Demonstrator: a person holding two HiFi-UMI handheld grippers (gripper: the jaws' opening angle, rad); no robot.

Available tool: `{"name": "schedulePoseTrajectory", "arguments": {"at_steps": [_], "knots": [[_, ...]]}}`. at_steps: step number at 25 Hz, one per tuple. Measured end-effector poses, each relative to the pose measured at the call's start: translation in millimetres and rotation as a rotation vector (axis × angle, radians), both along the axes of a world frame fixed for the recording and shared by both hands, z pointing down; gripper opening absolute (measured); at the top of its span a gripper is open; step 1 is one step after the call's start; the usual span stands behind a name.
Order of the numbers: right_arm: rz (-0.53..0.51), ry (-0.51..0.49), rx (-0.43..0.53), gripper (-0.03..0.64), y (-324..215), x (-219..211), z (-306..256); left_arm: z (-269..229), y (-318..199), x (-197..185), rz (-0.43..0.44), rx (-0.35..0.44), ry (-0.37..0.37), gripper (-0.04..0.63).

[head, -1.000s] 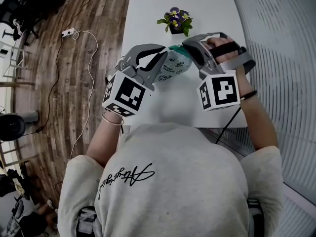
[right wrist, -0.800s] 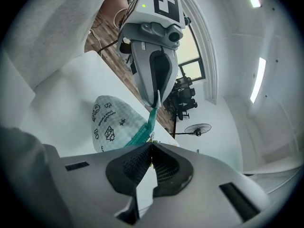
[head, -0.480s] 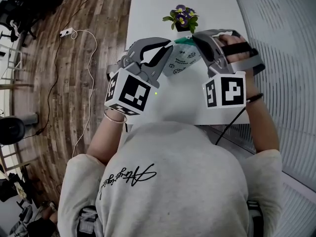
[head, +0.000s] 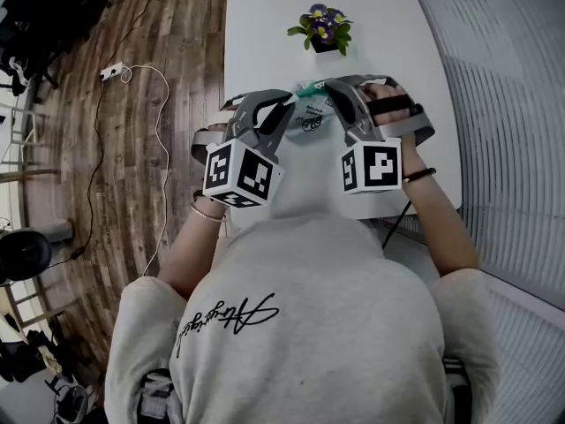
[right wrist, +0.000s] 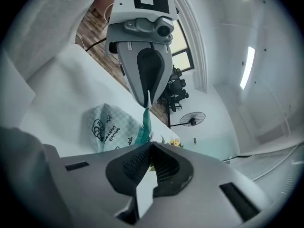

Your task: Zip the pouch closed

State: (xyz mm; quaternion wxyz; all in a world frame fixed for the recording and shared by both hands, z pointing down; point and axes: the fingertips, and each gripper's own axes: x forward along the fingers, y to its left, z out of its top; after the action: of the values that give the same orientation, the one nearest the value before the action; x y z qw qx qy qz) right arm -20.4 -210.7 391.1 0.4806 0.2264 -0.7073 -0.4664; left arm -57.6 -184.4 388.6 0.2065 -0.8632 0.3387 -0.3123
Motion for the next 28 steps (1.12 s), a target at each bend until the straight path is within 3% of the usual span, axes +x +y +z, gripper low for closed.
{"name": "schedulePoseTrajectory", "arguments": {"at_steps": [9,28], "knots": [[0.022,0.007,-0.019,0.005,-12.7,16.1,14.8,10.7,-10.6,-1.0,-0.005,0.006,-0.064,0.011],[0.056,-0.035,-0.018,0.005,-17.2,18.0,19.2,4.7,-6.5,-2.6,0.004,-0.005,-0.059,0.011]]}}
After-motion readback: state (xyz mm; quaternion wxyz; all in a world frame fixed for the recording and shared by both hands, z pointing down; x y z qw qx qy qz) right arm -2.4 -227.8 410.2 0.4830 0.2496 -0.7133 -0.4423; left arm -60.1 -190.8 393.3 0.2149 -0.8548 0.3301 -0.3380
